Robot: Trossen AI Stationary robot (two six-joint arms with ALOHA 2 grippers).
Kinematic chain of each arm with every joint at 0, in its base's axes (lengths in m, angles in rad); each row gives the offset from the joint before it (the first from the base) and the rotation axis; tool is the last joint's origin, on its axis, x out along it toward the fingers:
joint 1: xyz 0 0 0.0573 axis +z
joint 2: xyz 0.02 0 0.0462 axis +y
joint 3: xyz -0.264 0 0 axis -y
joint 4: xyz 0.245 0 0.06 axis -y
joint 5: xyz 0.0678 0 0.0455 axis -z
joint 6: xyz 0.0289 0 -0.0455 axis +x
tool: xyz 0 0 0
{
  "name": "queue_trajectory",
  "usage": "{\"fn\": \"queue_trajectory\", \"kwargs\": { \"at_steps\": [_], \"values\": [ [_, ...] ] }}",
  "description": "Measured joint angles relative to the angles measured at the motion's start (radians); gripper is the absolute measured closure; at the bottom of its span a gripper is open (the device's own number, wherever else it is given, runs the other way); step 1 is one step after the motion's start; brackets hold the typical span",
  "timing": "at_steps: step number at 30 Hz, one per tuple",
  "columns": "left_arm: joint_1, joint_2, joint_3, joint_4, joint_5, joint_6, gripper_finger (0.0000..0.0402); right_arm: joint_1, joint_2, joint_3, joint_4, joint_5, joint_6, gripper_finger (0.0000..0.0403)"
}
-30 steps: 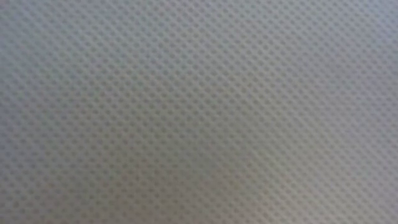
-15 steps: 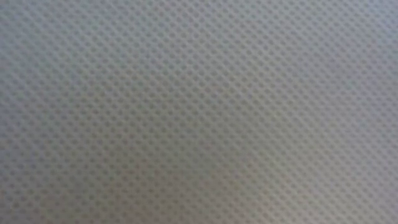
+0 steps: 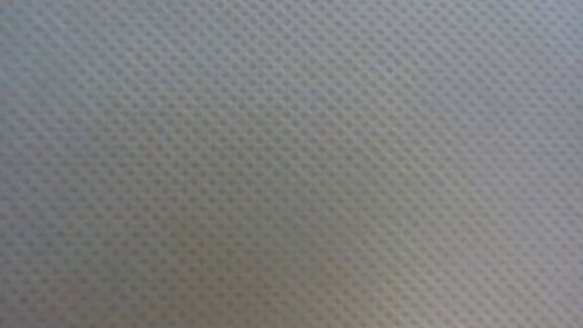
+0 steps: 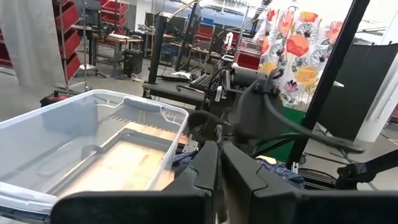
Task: Sort clothes
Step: Put the white shirt into the laundry organizer
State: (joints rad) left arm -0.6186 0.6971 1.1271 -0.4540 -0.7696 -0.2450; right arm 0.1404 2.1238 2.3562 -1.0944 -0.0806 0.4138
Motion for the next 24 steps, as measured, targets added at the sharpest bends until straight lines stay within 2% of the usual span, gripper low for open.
{"fn": "queue_trajectory", "kwargs": {
  "at_steps": [5, 10, 12, 16, 21, 24],
  "values": [
    [0.000, 0.000, 0.000, 0.000, -0.005, 0.000, 0.0400, 0.023, -0.023, 0.000, 0.074, -0.014, -0.002, 0.0392],
    [0.000, 0.001, 0.000, 0.000, -0.006, 0.000, 0.0400, 0.098, -0.045, 0.001, 0.117, -0.153, -0.036, 0.0394],
    [0.000, 0.003, 0.000, -0.001, -0.006, 0.000, 0.0400, 0.139, -0.040, -0.006, 0.087, -0.160, -0.056, 0.0394],
    [0.000, 0.011, 0.000, -0.006, -0.006, 0.001, 0.0400, 0.188, 0.026, -0.028, 0.088, -0.070, -0.066, 0.0394],
    [0.000, 0.030, -0.003, -0.006, -0.008, 0.000, 0.0400, 0.191, 0.143, -0.031, 0.112, 0.111, -0.111, 0.0394],
    [0.000, 0.048, -0.003, -0.006, -0.007, -0.001, 0.0400, 0.189, 0.205, -0.031, 0.100, 0.123, -0.118, 0.0394]
  ]
}}
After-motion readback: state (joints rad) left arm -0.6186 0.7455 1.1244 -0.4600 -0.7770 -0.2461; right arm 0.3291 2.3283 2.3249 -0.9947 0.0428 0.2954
